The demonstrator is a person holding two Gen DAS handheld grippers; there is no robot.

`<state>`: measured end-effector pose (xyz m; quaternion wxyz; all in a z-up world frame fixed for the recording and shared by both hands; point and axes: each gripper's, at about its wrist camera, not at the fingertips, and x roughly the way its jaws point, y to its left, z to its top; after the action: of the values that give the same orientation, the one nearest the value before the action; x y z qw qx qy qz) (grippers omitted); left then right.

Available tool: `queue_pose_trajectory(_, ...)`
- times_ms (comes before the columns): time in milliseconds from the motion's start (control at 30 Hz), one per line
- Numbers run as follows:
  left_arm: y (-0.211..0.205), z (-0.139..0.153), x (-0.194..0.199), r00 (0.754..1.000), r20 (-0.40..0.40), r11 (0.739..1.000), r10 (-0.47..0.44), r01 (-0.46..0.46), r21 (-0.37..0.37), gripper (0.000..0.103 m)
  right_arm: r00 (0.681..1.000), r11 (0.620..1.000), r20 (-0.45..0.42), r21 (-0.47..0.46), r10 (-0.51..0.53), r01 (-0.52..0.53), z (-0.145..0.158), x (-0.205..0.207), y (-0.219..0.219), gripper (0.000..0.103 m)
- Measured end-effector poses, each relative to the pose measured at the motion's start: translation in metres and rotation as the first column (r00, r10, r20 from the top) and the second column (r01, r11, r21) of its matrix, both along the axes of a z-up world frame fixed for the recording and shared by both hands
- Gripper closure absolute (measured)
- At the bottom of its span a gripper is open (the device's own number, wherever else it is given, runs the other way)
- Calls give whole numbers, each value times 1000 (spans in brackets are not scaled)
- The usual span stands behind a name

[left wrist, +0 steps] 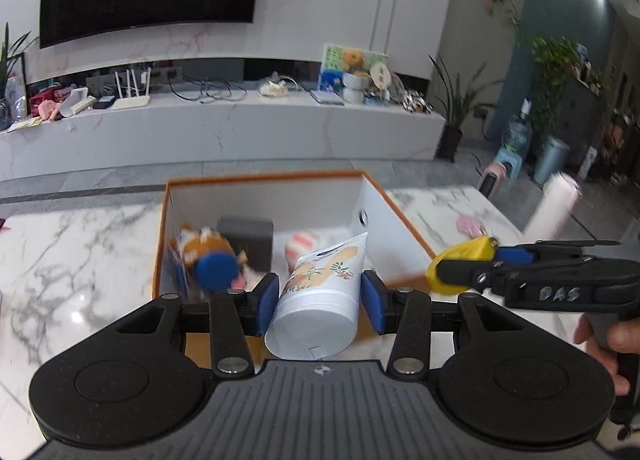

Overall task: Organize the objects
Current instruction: 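Carry the lotion tube and tape measure over the orange box and lower them inside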

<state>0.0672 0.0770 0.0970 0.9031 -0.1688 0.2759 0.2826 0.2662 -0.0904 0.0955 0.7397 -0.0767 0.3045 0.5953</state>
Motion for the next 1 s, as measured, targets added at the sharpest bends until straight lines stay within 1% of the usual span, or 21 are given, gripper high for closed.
queue_pose_trajectory(100, 24, 0, 19, 999, 6, 999, 45, -45, 16, 51, 999, 998, -17, 53, -35, 36, 13, 14, 19, 47)
queue_pose_trajectory(167, 40, -3, 30, 997, 19, 997, 70, -71, 11, 51, 998, 995, -31, 77, -58, 60, 13, 24, 33, 47)
queue_pose_trajectory(333, 77, -22, 54, 993, 28, 993, 119, -118, -26, 51, 986, 990, -127, 75, -107, 118, -7, 50, 70, 47)
queue_pose_trajectory(533, 99, -46, 73, 988, 18, 986, 153, -151, -66, 51, 976, 990, -173, 23, -135, 141, -38, 66, 113, 47)
queue_pose_trajectory(767, 110, -64, 83, 983, -41, 982, 177, -179, -54, 51, 984, 991, -124, -54, -128, 123, -71, 62, 149, 47)
queue_pose_trajectory(933, 113, -73, 83, 981, -64, 980, 184, -188, -69, 51, 989, 988, -64, -90, -132, 126, -81, 54, 158, 47)
queue_pose_trajectory(1000, 112, -76, 83, 980, -73, 979, 185, -190, -71, 51, 989, 986, -54, -99, -139, 133, -85, 54, 160, 47)
